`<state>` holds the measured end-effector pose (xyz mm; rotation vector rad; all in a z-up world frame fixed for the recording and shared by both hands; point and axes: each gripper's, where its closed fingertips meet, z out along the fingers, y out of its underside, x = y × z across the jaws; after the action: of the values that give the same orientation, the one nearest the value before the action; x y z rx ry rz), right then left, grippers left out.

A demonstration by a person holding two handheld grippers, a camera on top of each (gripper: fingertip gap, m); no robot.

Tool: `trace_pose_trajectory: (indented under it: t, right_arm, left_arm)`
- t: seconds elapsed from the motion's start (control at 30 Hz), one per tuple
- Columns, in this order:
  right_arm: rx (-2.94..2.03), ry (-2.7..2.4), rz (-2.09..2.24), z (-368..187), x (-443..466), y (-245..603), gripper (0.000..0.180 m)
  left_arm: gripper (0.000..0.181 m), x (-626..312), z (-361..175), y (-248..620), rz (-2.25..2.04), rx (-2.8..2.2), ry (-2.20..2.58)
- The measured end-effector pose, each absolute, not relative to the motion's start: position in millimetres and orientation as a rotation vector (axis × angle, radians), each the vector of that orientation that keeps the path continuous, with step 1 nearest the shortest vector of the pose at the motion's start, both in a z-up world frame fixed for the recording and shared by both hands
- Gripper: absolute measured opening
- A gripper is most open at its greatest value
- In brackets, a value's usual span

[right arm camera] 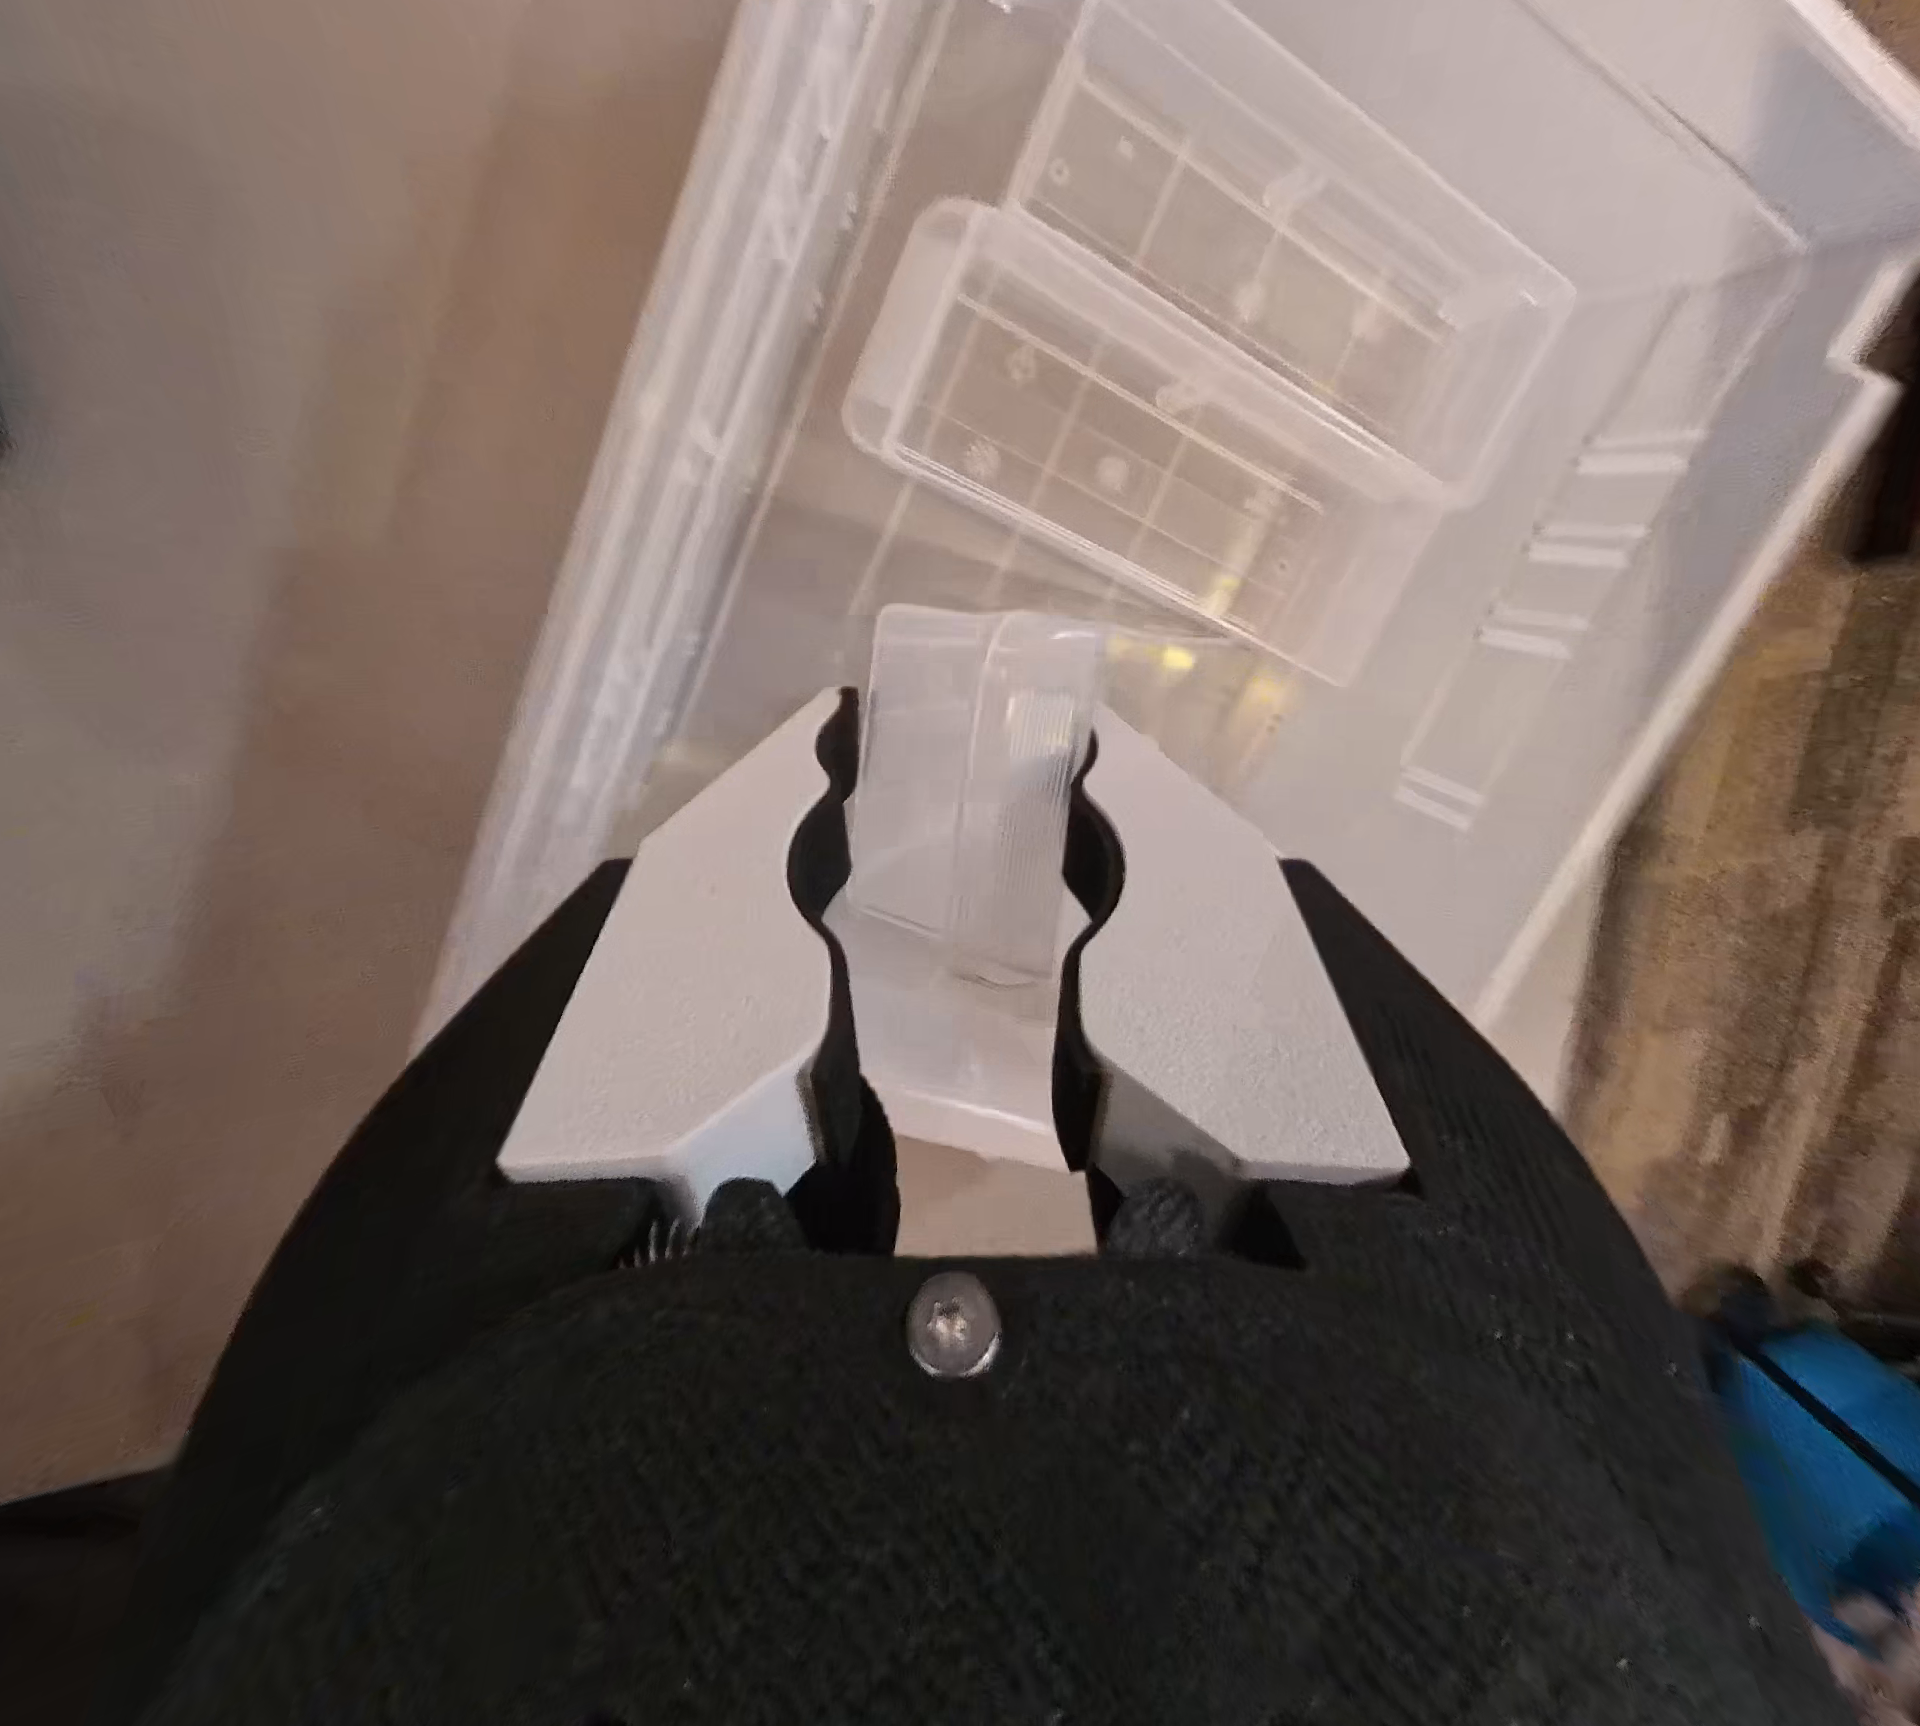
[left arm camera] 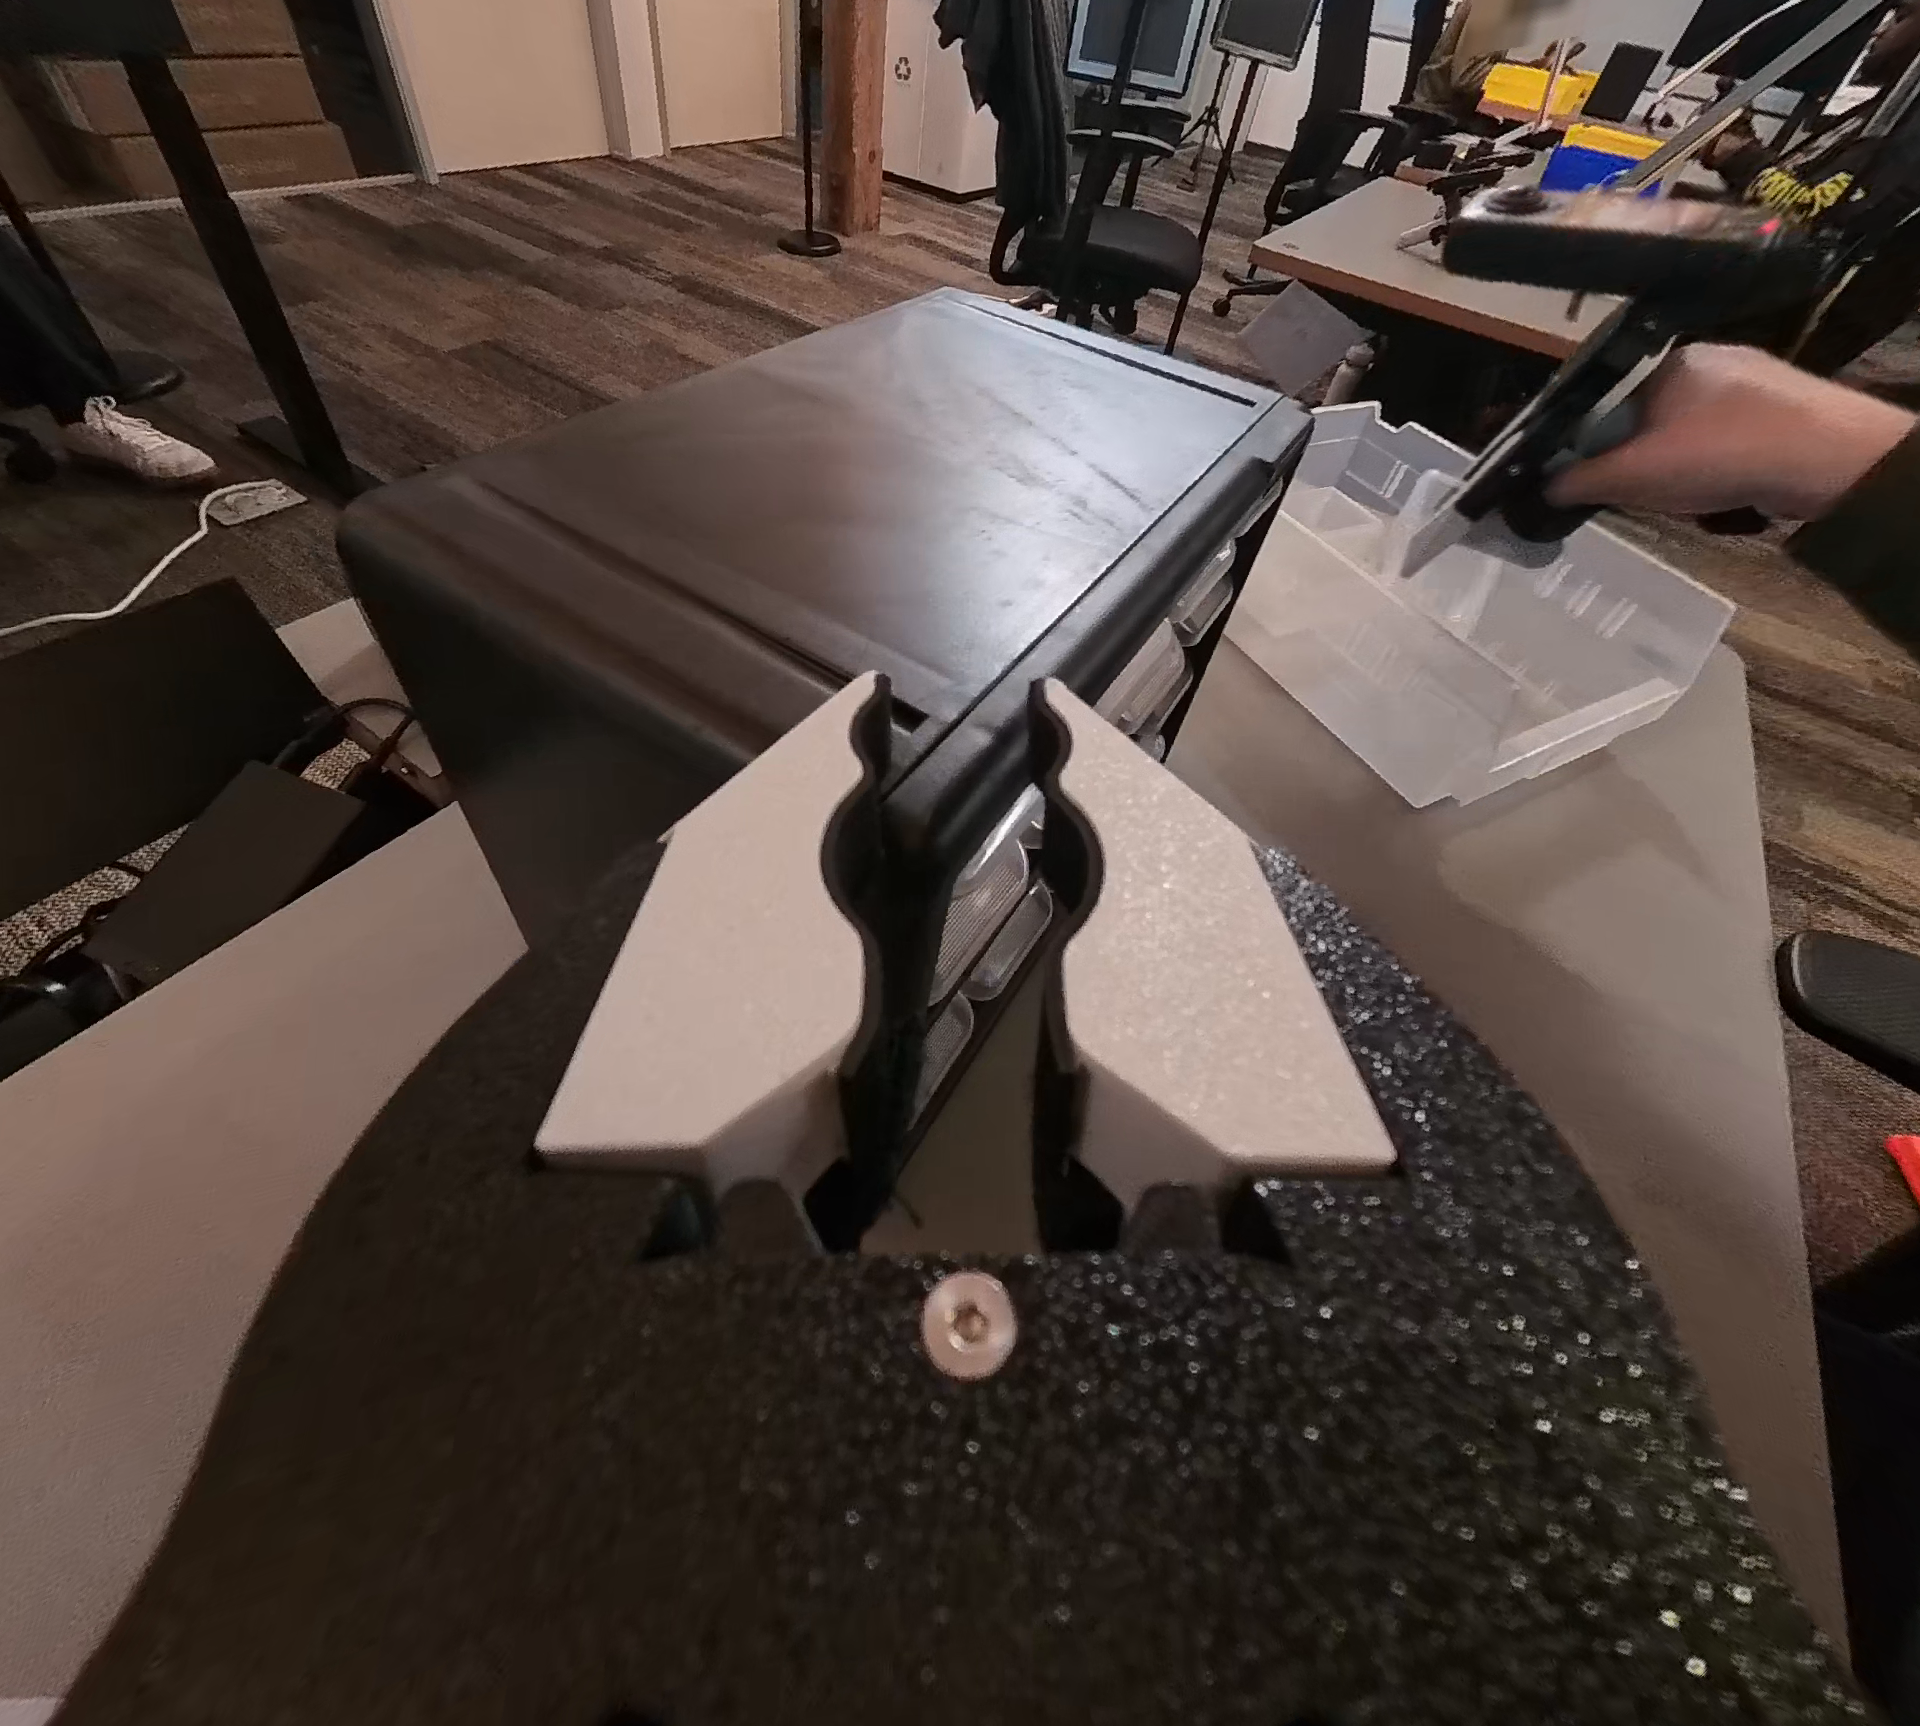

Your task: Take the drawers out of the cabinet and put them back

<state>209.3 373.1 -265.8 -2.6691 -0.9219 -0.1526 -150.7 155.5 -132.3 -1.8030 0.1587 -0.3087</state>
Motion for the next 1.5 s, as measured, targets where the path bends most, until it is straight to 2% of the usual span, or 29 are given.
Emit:
trace_pose_trajectory:
  t: [0.03,0.1,0.37,0.57,0.73,0.87,0.93,1.03,1.17,1.4,1.5]
  right_arm:
    - [-2.675,-0.902,-0.084,-269,199,372,0.033]
    - [-2.684,-0.837,0.065,-276,182,373,0.027]
    - [-2.718,-0.567,0.364,-309,176,391,0.033]
    - [-2.640,-0.566,0.487,-304,172,395,0.056]
    - [-2.360,-0.602,0.472,-240,175,391,0.059]
    - [-1.820,-0.916,0.365,-165,134,350,0.059]
    - [-1.482,-1.145,0.260,-149,97,309,0.057]
    - [-1.019,-1.444,-0.032,-173,49,256,0.048]
    - [-0.562,-1.598,-0.471,-223,8,237,0.046]
    - [-0.489,-1.592,-0.538,-253,-19,259,0.041]
    - [-0.480,-1.576,-0.573,-256,-21,267,0.030]
  left_arm:
    - [0.024,-150,-132,155,-0.304,-1.805,0.162]
    - [0.024,-150,-132,155,-0.301,-1.805,0.162]
    - [0.024,-150,-132,155,-0.315,-1.802,0.165]
    - [0.024,-150,-132,155,-0.314,-1.802,0.163]
    - [0.023,-150,-132,155,-0.311,-1.803,0.162]
    - [0.023,-151,-132,156,-0.304,-1.804,0.156]
    - [0.023,-151,-133,156,-0.299,-1.805,0.155]
    - [0.023,-151,-133,156,-0.289,-1.809,0.153]
    - [0.023,-152,-133,157,-0.273,-1.814,0.152]
    - [0.023,-154,-133,159,-0.229,-1.825,0.142]
    - [0.023,-155,-134,160,-0.210,-1.829,0.134]
